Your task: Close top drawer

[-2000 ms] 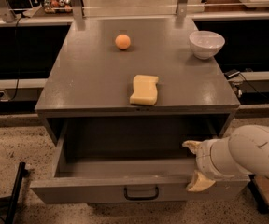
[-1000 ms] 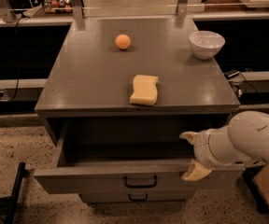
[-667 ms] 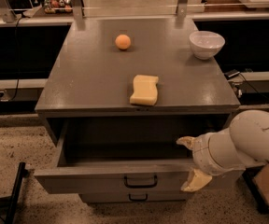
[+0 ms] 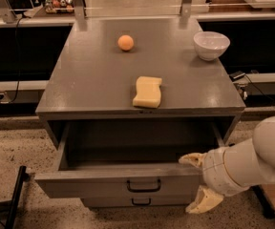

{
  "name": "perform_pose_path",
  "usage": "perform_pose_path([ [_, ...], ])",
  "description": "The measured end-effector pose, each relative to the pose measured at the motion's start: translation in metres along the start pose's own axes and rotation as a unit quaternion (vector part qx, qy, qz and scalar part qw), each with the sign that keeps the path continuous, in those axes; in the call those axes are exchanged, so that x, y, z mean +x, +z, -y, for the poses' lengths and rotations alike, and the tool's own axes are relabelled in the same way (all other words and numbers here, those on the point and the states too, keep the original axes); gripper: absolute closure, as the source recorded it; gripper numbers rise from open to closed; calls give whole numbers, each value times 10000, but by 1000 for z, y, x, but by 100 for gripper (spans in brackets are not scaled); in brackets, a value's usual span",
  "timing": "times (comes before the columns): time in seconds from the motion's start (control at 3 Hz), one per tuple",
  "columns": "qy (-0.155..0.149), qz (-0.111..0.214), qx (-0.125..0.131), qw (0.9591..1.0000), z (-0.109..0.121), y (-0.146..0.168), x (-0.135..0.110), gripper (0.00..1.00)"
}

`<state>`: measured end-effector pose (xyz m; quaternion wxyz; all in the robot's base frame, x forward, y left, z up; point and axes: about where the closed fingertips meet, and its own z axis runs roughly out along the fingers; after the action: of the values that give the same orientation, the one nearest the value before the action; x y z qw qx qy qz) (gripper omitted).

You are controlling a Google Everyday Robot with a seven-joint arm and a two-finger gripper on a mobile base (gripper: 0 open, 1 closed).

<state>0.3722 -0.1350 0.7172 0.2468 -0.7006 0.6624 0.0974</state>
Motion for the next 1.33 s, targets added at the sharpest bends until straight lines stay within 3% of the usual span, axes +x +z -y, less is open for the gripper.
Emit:
perform_pose_path([
  [0.33, -29, 76, -58, 10000, -18, -9, -1, 47],
  [1.0, 9, -2, -153, 9999, -25, -3, 5, 94],
  [1.33, -4, 28, -173, 9998, -25, -2, 5, 100],
])
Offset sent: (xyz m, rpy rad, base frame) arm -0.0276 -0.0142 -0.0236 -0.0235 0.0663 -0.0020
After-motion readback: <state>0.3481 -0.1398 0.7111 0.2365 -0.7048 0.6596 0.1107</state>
